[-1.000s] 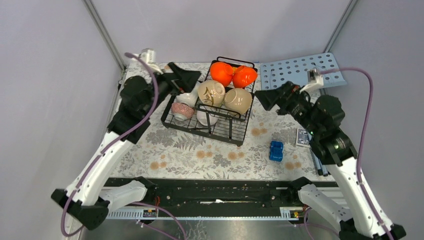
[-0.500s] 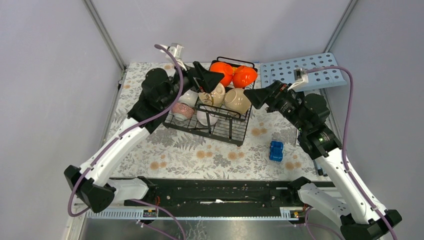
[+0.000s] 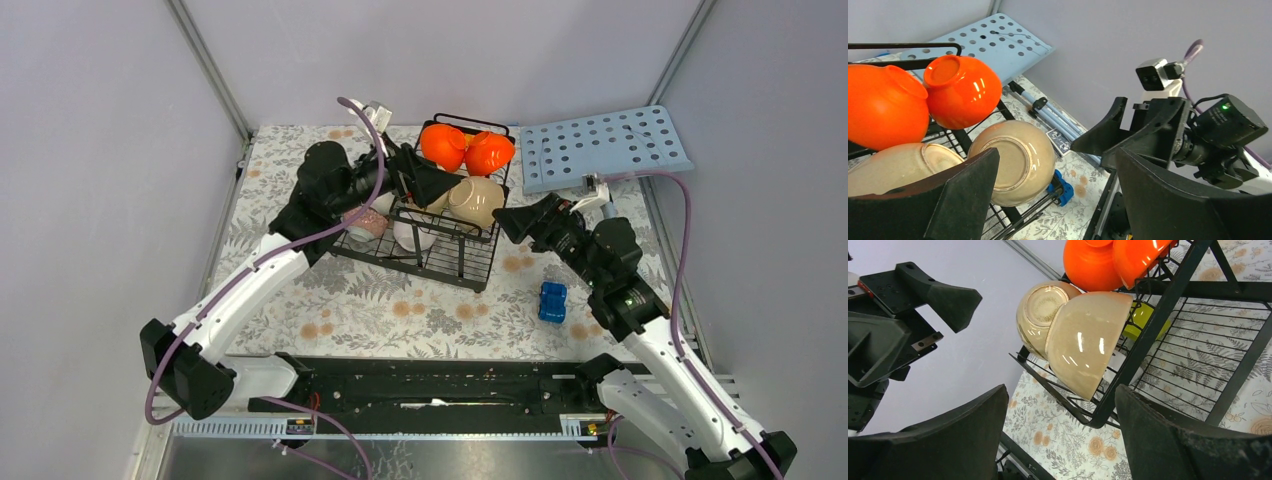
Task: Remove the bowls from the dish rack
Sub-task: Pick up the bowl from the dish rack.
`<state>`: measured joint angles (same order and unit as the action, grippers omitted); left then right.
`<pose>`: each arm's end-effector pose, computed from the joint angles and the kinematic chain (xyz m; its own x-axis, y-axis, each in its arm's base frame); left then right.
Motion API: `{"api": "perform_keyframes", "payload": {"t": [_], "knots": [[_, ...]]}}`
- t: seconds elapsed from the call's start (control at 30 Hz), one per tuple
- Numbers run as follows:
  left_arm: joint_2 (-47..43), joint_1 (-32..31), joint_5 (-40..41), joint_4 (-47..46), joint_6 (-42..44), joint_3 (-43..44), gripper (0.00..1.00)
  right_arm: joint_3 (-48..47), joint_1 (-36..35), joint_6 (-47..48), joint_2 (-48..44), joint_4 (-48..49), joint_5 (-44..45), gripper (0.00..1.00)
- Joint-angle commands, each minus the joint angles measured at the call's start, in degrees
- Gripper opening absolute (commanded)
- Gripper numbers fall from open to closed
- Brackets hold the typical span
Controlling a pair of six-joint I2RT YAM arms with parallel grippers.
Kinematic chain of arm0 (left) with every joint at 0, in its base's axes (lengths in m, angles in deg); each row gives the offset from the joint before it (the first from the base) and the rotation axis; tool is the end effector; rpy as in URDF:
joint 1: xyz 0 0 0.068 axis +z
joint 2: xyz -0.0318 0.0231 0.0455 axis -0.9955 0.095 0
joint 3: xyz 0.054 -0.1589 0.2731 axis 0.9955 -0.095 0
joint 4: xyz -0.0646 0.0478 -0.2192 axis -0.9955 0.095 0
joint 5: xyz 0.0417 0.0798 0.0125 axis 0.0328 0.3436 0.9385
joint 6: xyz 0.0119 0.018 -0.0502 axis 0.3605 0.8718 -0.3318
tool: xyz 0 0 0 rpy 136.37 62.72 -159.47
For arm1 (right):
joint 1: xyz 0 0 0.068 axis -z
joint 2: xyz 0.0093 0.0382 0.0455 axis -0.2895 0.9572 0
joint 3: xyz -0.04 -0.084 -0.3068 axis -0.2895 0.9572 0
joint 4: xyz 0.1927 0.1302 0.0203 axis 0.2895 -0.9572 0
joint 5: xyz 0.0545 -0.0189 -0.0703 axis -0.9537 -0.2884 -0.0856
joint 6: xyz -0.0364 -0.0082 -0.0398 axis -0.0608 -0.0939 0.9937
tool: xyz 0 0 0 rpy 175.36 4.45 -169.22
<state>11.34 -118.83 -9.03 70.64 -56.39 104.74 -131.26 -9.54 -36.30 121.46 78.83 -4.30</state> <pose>0.1953 -0.1520 0.4705 -0.4112 -0.2845 -0.8660 0.7560 0.4244 -0.4984 0.1018 0.0566 0.3917 -0.3434 0.5734 -0.7438 -0.4591 0.5884 0.6656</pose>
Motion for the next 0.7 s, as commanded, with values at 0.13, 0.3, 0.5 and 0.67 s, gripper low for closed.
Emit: {"api": "perform_keyframes", "payload": {"t": [0.13,0.3,0.5,0.67], "knots": [[0.0,-0.1,-4.2,-7.2,-3.3,-3.2,0.88,3.6,3.5,-4.0,-0.1,10.9,-4.4,0.81],[1.6,-0.2,-4.0,-7.2,-5.1,-3.1,0.85,7.0,8.2,-8.0,1.3,18.3,-9.9,0.79],[2.4,-0.2,-3.7,-7.6,-5.7,-3.3,0.82,12.1,10.1,-14.6,4.9,32.3,-16.5,0.74],[3.3,-0.1,-4.1,-7.6,-5.9,-3.3,0.77,13.9,10.4,-17.3,7.8,39.2,-18.6,0.71]]}}
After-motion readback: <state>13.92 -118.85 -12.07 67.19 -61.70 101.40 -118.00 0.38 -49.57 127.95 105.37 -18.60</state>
